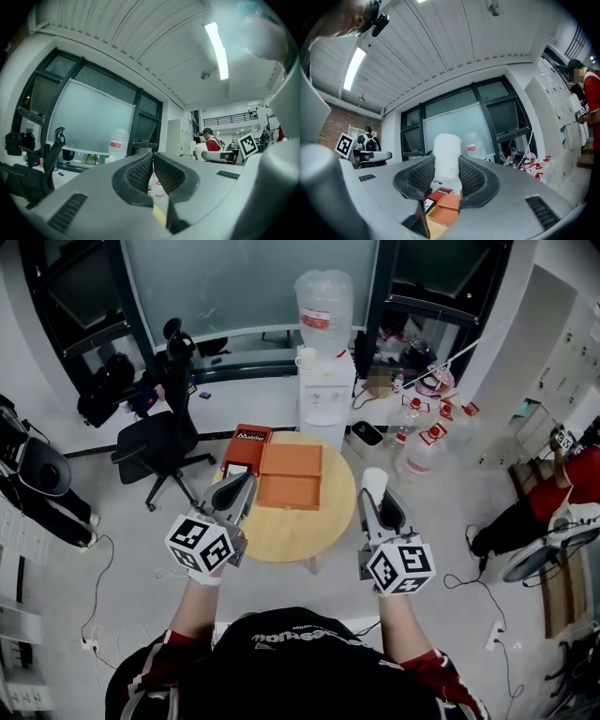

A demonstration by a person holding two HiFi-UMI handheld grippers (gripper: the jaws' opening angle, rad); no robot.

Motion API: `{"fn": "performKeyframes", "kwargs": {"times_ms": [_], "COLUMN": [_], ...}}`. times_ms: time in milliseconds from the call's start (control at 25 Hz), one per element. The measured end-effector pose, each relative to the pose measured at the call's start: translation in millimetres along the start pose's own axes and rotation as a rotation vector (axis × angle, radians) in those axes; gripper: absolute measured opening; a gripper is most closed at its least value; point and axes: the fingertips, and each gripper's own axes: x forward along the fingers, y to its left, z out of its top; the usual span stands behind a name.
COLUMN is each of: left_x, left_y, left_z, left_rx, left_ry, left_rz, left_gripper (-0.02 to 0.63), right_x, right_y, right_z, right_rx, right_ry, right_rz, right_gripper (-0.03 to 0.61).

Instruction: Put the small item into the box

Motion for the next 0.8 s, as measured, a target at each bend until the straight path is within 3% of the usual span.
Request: {"fn": "performKeyframes", "kwargs": {"times_ms": [560,800], "left_x": [7.5,18.9], "left_y": [-1.8,18.7], "left_z": [-2.5,-3.2], "left_rx": [0.011,0.008], "left_ry": [0.028,0.025], "left_rz": [-0.019,-0.067], "left_gripper": [0.023,0.023], "right_x": [5.7,18.1], "right_y": [-6.0,-3.3], "right_z": [-10.6,-8.7], "right_rx": [0.046,0.033], "right_ry": [0.017,0.010], "right_rz": [-0.002,-0.054], "right_gripper": [0.173,0.173]}}
